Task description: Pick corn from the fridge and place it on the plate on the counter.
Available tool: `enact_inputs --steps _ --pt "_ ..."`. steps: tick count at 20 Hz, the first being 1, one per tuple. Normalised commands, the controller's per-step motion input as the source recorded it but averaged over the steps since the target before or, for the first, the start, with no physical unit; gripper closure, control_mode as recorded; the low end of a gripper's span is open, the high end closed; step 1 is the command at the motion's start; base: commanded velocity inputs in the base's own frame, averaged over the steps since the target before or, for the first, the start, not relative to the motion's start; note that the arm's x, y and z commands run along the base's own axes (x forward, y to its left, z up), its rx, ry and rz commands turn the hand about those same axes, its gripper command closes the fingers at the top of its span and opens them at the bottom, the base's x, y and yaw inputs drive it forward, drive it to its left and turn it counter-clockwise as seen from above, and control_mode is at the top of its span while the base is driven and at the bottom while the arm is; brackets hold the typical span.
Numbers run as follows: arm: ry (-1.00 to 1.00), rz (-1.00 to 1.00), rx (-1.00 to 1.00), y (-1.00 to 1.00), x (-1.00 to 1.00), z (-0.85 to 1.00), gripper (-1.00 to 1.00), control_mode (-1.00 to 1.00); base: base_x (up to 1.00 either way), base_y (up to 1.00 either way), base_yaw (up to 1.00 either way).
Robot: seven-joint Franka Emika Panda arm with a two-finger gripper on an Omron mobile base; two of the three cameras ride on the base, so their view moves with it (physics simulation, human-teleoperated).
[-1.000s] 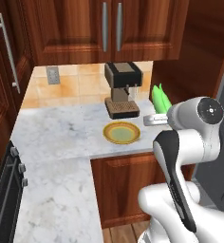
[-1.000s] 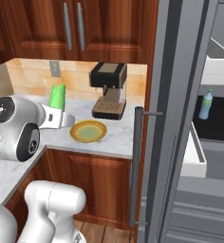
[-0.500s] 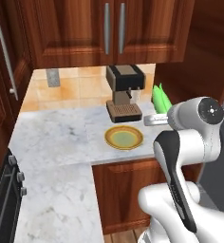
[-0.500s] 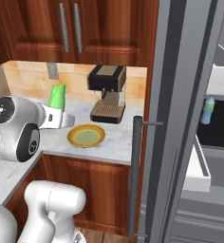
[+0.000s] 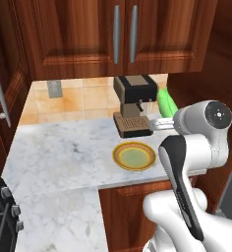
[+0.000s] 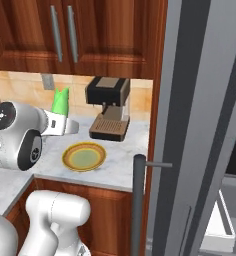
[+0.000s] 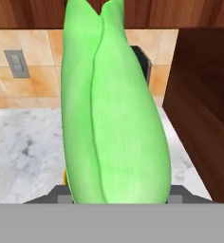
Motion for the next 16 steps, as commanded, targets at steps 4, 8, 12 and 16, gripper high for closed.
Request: enact_inputs --steps 4,8,12,16 --pt "0.0 0.0 0.0 0.0 0.0 0.0 1.0 1.0 0.43 0.09 0.0" --pt "0.0 0.0 0.0 0.0 0.0 0.0 1.0 1.0 0.32 0.12 0.0" --pt "0.0 0.0 0.0 0.09 0.16 0.0 1.0 -1.0 0.07 0.03 0.0" --pt "0.0 0.0 0.0 0.13 0.1 -0.05 1.0 -1.0 0.0 0.0 0.0"
